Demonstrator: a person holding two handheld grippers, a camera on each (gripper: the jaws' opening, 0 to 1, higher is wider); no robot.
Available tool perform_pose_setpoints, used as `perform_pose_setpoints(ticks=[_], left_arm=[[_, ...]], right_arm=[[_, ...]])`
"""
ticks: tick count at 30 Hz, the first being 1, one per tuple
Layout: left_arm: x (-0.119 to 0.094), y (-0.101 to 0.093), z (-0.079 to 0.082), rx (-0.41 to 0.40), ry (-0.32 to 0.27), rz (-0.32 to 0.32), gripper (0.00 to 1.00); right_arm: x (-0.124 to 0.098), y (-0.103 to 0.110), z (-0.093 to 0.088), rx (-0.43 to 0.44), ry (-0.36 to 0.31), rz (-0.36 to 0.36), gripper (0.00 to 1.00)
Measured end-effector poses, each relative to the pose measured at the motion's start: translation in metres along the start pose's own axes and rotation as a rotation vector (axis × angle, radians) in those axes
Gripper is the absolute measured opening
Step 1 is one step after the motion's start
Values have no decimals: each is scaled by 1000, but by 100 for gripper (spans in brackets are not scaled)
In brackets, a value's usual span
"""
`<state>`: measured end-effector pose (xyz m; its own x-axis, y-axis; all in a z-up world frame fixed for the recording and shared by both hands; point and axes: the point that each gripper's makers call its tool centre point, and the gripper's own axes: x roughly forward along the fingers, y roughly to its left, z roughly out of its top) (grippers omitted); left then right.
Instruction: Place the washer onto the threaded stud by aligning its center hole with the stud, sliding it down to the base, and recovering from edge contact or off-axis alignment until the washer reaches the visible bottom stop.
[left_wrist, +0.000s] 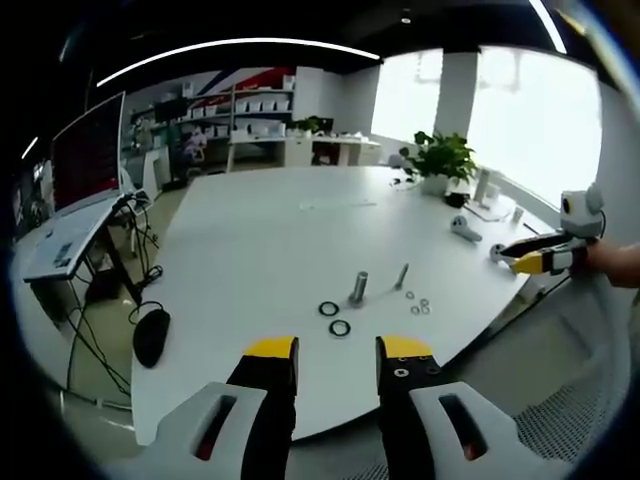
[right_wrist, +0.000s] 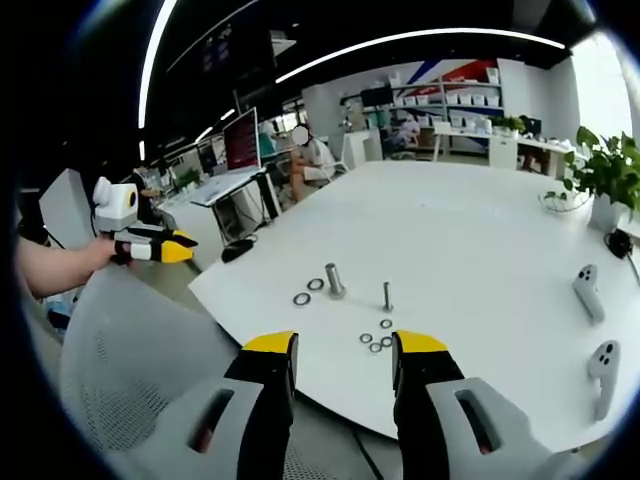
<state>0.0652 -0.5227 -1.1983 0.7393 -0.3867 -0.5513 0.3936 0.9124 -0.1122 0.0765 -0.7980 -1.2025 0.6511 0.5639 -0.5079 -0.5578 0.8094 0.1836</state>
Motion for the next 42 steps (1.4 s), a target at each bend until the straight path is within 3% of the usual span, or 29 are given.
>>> perform_pose_setpoints(ticks=[26,30,42], left_arm=[[2,-1,-8,13,54,1,29],[5,-4,-15,47,109,-11,30],[11,3,-21,69,185,-3,32]], right_arm=[[-2,-1,4,16,-23,-6,39],[-2,-1,4,12,-22,-4,39],[-3,-6,4,23,-30,-19,39]])
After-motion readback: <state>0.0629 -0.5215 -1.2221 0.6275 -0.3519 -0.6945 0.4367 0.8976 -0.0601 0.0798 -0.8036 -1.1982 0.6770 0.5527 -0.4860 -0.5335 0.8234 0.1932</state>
